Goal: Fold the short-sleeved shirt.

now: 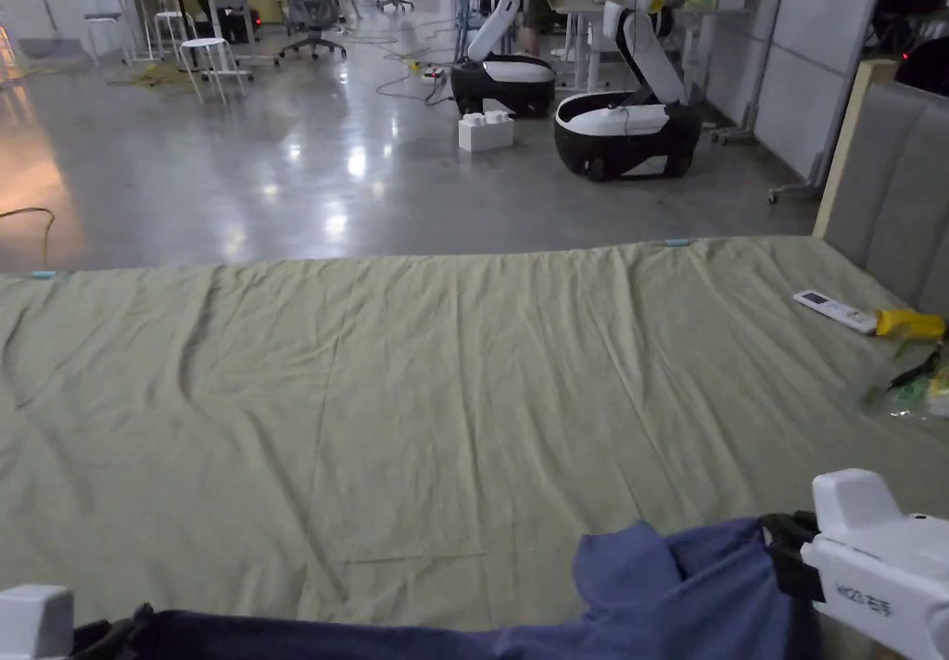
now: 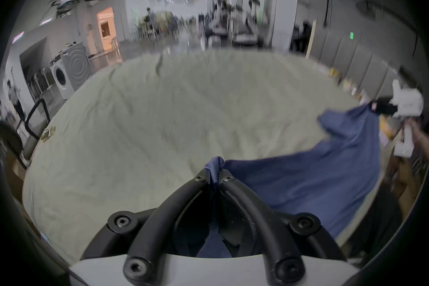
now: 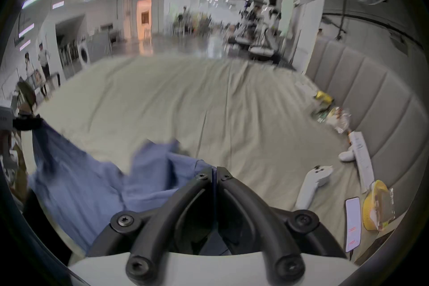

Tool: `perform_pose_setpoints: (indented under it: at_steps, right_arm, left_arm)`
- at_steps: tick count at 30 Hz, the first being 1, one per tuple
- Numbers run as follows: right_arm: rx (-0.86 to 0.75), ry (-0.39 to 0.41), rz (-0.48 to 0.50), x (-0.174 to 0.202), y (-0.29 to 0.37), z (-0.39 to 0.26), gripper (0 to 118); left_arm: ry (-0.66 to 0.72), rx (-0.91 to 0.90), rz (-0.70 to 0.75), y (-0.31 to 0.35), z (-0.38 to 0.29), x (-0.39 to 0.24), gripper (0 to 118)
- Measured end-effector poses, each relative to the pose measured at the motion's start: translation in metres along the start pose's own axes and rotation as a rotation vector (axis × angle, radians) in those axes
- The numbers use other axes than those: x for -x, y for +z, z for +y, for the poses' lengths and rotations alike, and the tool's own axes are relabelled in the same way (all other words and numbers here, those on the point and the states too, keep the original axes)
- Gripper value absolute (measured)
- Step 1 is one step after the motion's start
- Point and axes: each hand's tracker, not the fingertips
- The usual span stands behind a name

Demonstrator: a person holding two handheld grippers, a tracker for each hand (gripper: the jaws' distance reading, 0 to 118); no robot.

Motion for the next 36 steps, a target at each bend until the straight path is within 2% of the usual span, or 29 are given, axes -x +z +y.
perform_pose_setpoints:
  at_steps: [7, 11, 15, 17, 18, 20, 24, 30, 36]
  right_arm:
    - [-0.298, -0.057, -0.047, -0.008, 0.110, 0.073, 3]
    - [-0.444, -0.049, -0.087, -0.009, 0.150, 0.121, 3]
    - [-0.578, -0.058, -0.110, -0.010, 0.182, 0.173, 3]
    - [-0.672, -0.009, -0.148, -0.005, 0.197, 0.197, 3]
    - [-0.669, -0.027, -0.149, -0.004, 0.202, 0.208, 3]
    - [-0.719, -0.003, -0.174, -0.002, 0.209, 0.227, 3]
    - [-0.776, 0.079, -0.263, 0.004, 0.215, 0.258, 3]
    - [-0.761, 0.084, -0.290, 0.000, 0.190, 0.285, 3]
    - [-0.781, 0.100, -0.361, -0.001, 0.149, 0.309, 3]
  left_arm:
    - [0.070, -0.350, -0.008, 0.145, 0.084, 0.002, 6]
    - [0.102, -0.484, -0.009, 0.196, 0.132, -0.001, 6]
    - [0.051, -0.572, 0.034, 0.227, 0.172, -0.012, 6]
    - [0.035, -0.613, 0.059, 0.234, 0.186, -0.014, 6]
    - [0.030, -0.637, 0.068, 0.239, 0.192, -0.017, 6]
    - [0.032, -0.668, 0.080, 0.242, 0.203, -0.017, 6]
    - [0.037, -0.703, 0.084, 0.242, 0.223, -0.017, 6]
    - [-0.013, -0.679, 0.130, 0.205, 0.250, -0.021, 6]
    - [0.013, -0.650, 0.170, 0.147, 0.281, -0.015, 6]
